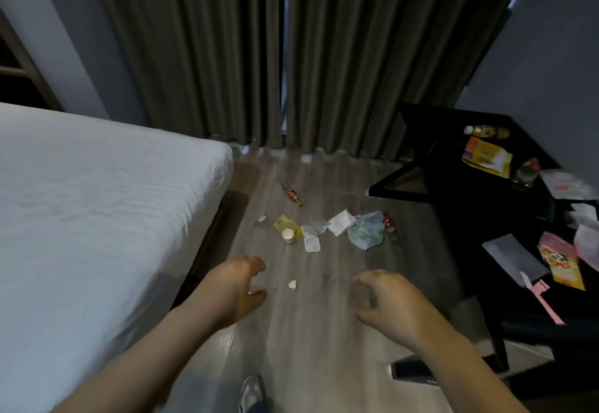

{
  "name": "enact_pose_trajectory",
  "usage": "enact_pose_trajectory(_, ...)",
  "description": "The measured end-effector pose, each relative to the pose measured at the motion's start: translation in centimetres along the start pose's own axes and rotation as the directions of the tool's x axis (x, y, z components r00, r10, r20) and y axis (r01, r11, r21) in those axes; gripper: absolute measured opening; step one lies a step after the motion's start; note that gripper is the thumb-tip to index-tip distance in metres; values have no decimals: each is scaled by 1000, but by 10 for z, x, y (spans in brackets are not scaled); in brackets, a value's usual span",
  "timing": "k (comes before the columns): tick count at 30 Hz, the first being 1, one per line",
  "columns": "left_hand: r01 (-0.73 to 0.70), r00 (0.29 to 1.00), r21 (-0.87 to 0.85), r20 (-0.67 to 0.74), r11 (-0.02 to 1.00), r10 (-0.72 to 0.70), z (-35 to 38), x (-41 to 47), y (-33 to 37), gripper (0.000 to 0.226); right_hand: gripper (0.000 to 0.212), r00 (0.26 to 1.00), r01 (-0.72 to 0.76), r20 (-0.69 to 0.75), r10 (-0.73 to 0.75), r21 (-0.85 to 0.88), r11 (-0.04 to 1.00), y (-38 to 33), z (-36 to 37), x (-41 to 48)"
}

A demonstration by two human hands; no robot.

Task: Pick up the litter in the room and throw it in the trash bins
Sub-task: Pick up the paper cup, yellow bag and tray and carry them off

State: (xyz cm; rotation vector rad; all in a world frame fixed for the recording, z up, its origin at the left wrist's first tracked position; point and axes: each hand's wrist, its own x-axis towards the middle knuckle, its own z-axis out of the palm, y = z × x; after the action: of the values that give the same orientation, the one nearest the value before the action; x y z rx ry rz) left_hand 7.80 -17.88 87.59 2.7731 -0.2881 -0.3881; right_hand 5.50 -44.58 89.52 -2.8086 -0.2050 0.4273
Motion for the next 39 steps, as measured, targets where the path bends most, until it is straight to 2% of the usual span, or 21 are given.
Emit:
enact_pose_trajectory(10, 11, 994, -63, 106, 998, -5, -32, 153, -55, 47, 43, 995, -77, 64, 75, 22, 997, -2, -22, 151)
enact_pose_trajectory(21, 14, 990, -67, 140, 998, -5, -39, 295, -46, 47, 43, 990, -70, 122, 67, 23, 997, 55, -47, 287)
enact_pose_trajectory(24, 69, 987, -53, 146, 996, -61, -30, 338, -44, 46, 37, 986, -29, 167, 22, 37, 999, 83, -54, 343)
enact_pose_trajectory(28, 175, 972, -72, 171, 982, -161, -13, 397, -32, 45, 47, 971, 63, 231, -63, 8, 998, 124, -63, 425)
enact_pose_trajectory(32, 289, 945, -114, 194, 951, -264, 13, 447, -24, 43, 48, 946, 148, 294, -134, -25, 989, 158, -60, 496)
enact_pose_trajectory(39, 426, 882, -116, 275, 897, -383, 77, 498, -56, 43, 49, 925, 211, 320, -204, 13, 977, 189, -3, 570)
